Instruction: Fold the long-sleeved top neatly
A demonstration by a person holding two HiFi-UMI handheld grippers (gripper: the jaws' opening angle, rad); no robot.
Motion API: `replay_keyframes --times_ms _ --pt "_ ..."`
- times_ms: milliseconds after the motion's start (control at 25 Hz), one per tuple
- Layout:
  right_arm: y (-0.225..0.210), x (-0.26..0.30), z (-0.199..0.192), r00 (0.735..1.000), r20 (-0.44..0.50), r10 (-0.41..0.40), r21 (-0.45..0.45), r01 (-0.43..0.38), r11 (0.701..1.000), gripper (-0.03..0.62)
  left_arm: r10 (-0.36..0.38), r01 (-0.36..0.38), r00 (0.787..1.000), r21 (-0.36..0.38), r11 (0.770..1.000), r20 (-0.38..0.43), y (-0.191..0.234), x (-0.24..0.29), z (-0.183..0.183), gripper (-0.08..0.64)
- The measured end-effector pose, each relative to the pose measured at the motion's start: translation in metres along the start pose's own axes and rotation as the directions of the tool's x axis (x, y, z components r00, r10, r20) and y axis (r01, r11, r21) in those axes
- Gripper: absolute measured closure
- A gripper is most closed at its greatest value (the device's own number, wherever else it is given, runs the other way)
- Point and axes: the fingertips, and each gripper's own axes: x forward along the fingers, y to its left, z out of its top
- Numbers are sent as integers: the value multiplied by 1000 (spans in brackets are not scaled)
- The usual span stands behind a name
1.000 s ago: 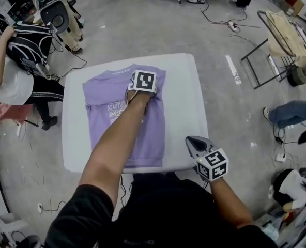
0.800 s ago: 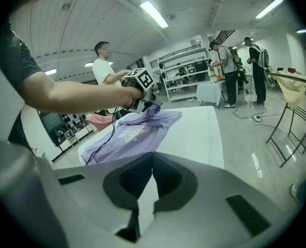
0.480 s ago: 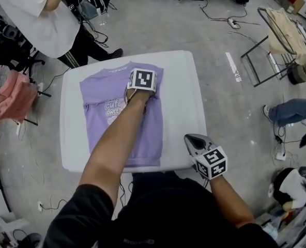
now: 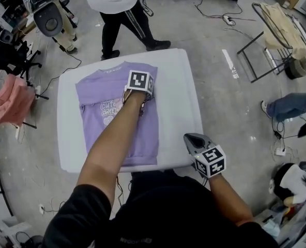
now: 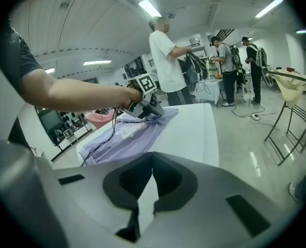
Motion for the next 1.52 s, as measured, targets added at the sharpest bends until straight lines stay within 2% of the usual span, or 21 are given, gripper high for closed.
replay_keyframes --times_ms 160,440,520,600,720,880,1040,1200,1400,1520 --pt "4 6 -1 1000 -9 27 -22 -27 999 588 -43 44 997 -10 999 58 -12 -33 -4 423" --pt "30 16 7 994 -6 105 -93 -105 990 588 -52 65 985 -76 995 165 -4 -90 -30 423" --pt "36 21 4 992 -19 124 -109 -126 986 588 -36 53 981 -88 995 191 4 -104 -42 427" --pt "43 25 2 990 -32 139 -126 -142 982 588 -5 25 978 -94 995 209 18 -119 -58 445" --pt "57 27 0 988 -44 147 -147 -151 977 588 35 -9 969 -107 994 245 41 -145 -90 531" --pt "68 34 2 992 -31 120 -123 -122 985 588 76 -44 953 -116 992 295 73 -182 -129 554" --pt "85 38 -1 997 -29 78 -82 -80 993 588 71 -21 938 -151 988 340 97 -220 -170 554" --pt "105 41 -8 999 -22 35 -79 -36 996 588 86 -37 925 -136 990 371 119 -254 -212 554" --pt "112 39 -24 999 -33 -32 -42 30 999 588 102 -41 918 -164 986 384 137 -269 -267 554" --pt "118 36 -35 997 -40 -63 -17 63 998 588 93 -25 928 -189 982 361 142 -265 -306 554"
